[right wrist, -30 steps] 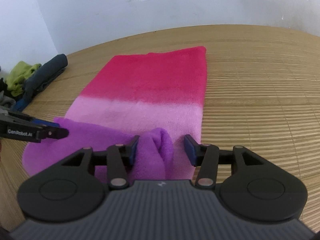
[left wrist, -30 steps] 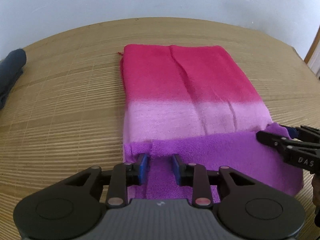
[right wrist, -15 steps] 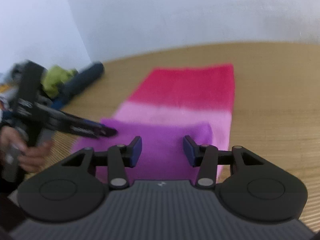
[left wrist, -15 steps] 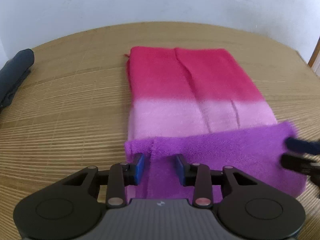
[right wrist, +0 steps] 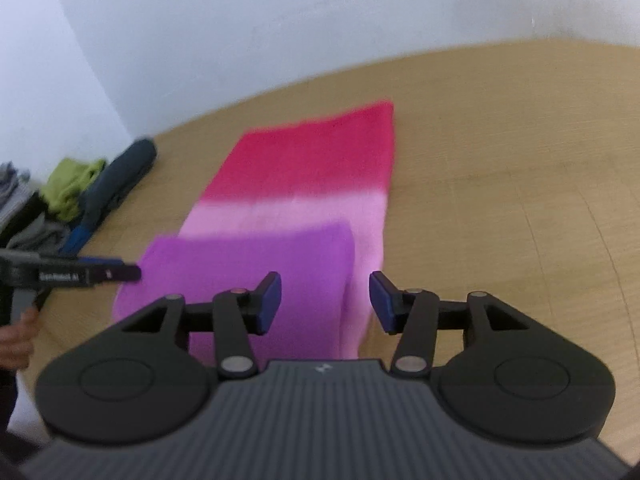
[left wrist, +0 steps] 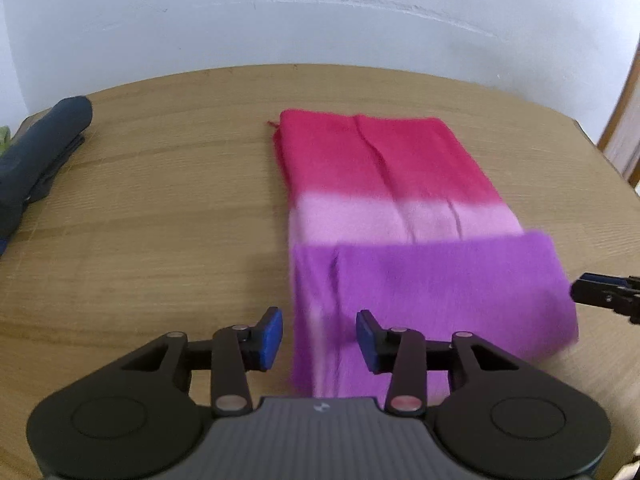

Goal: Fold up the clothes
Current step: 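Fold the purple section over again toward the red end and release, then grasp the folded purple roll edge with both grippers and lift it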

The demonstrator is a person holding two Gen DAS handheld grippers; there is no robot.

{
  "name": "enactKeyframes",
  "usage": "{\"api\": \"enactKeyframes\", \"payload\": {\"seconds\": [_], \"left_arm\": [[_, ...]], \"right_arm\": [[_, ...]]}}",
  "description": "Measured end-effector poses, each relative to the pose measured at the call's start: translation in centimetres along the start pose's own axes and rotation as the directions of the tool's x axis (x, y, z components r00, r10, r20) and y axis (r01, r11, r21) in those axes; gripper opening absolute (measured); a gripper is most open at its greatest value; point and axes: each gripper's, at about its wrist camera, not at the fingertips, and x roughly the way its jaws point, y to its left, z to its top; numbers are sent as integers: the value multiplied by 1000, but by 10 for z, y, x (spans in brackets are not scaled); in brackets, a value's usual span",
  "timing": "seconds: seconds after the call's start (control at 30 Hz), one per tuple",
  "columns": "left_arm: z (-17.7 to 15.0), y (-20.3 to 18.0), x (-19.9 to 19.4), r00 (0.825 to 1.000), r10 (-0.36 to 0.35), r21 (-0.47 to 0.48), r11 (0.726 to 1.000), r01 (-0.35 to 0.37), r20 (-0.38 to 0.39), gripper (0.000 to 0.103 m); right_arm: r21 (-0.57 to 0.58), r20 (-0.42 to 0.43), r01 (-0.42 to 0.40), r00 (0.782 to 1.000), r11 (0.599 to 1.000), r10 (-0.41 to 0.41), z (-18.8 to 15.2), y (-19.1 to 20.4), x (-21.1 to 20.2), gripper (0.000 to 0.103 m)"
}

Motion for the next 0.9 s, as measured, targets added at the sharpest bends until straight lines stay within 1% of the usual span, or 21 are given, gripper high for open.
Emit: {"api": "enactKeyframes", "payload": {"seconds": [0.07, 0.13, 0.2, 0.3, 0.37, 0.5, 0.67, 0.73, 0.83, 0.9], "left_arm": [[-12, 2, -4, 1000, -7, 25, 1000, 7, -17, 47], [-25, 4, -8, 999, -13, 51, 999, 14, -34, 49], [-32, -1, -2, 999, -7, 78, 997, 11, -46, 49], [-37, -7, 9, 999, -14, 85, 996, 18, -48, 49], [-38, -9, 15, 999, -21, 76, 997, 24, -43, 50], [-34, -13, 21, 999, -29, 73, 997, 31, -22, 50], [-32, -20, 26, 1000, -6, 91, 996, 6, -4, 51], [-33, -20, 21, 1000, 17, 98, 995, -18, 13, 51], [-37, -17, 9, 999, 26, 116, 993, -30, 39, 51], [-38, -16, 8, 998, 38, 133, 990, -43, 40, 51]], "right_arm": [[-40, -35, 7, 999, 999, -8, -13, 5, -11, 51], [-101, -43, 29, 999, 995, -34, -27, 11, -16, 51], [-150, -47, 48, 997, 988, -56, -40, 15, -14, 51], [-156, -48, 44, 997, 987, -52, -51, 17, -4, 51], [-155, -42, 43, 998, 987, -50, -54, 18, 2, 51], [-201, -12, 57, 998, 978, -60, -58, 26, 9, 52], [-251, 6, 83, 996, 964, -84, -60, 39, 19, 54], [-269, 5, 98, 995, 958, -100, -59, 42, 22, 54], [-243, 0, 93, 995, 966, -96, -57, 42, 19, 55], [-233, 5, 88, 996, 968, -90, -58, 41, 18, 54]]}}
